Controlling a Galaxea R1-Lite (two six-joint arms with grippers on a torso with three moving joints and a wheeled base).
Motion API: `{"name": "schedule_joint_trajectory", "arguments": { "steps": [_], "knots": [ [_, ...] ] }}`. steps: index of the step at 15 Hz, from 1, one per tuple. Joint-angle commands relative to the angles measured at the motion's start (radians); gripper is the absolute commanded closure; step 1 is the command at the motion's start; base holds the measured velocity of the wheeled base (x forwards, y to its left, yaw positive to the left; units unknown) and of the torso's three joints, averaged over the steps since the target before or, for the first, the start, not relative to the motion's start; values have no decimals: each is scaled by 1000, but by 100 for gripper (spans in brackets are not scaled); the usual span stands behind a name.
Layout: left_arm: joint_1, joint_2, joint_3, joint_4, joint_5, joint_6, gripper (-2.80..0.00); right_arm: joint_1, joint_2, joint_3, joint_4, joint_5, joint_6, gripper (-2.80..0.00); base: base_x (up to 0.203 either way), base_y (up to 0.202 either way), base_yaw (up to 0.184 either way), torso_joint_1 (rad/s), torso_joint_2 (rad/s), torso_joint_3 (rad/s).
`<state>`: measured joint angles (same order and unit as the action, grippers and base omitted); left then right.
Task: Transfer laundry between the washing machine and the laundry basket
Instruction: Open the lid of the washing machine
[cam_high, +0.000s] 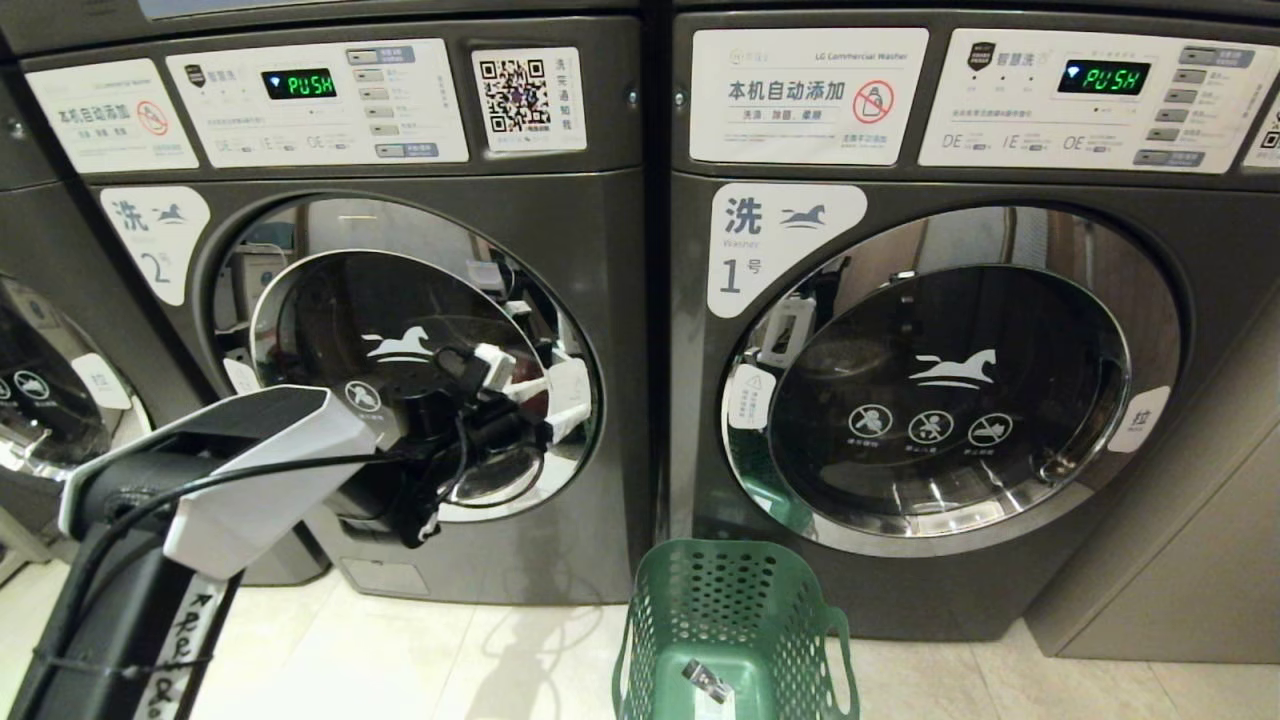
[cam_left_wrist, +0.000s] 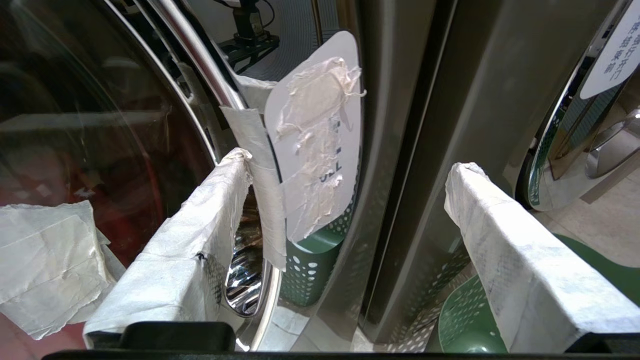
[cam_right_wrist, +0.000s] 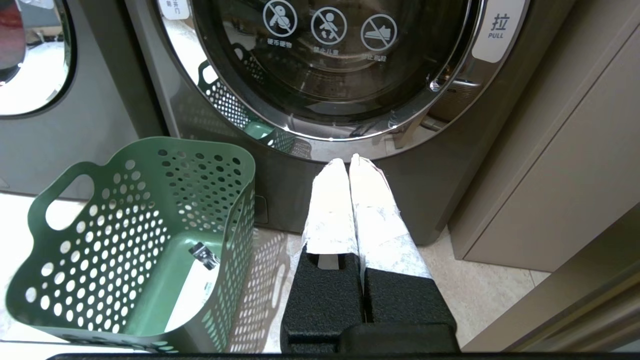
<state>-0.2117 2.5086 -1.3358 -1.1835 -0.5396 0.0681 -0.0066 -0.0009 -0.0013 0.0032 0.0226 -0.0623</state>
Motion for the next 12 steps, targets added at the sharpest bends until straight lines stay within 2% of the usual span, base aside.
{"name": "schedule_joint_trajectory", "arguments": {
  "steps": [1,4,8,12],
  "knots": [
    [-7,17,-20,-1,-3,-2,-280,0,1,0,0,0,-1,0,0,0,0,0,0,0],
    [-8,28,-24,1,7,-3,-280,-1,1,0,0,0,-1,0,0,0,0,0,0,0],
    [-6,83,-108,3,7,-4,-280,0,1,0,0,0,-1,0,0,0,0,0,0,0],
    [-6,93,-114,7,-9,-15,-280,0,1,0,0,0,-1,0,0,0,0,0,0,0]
  ]
}}
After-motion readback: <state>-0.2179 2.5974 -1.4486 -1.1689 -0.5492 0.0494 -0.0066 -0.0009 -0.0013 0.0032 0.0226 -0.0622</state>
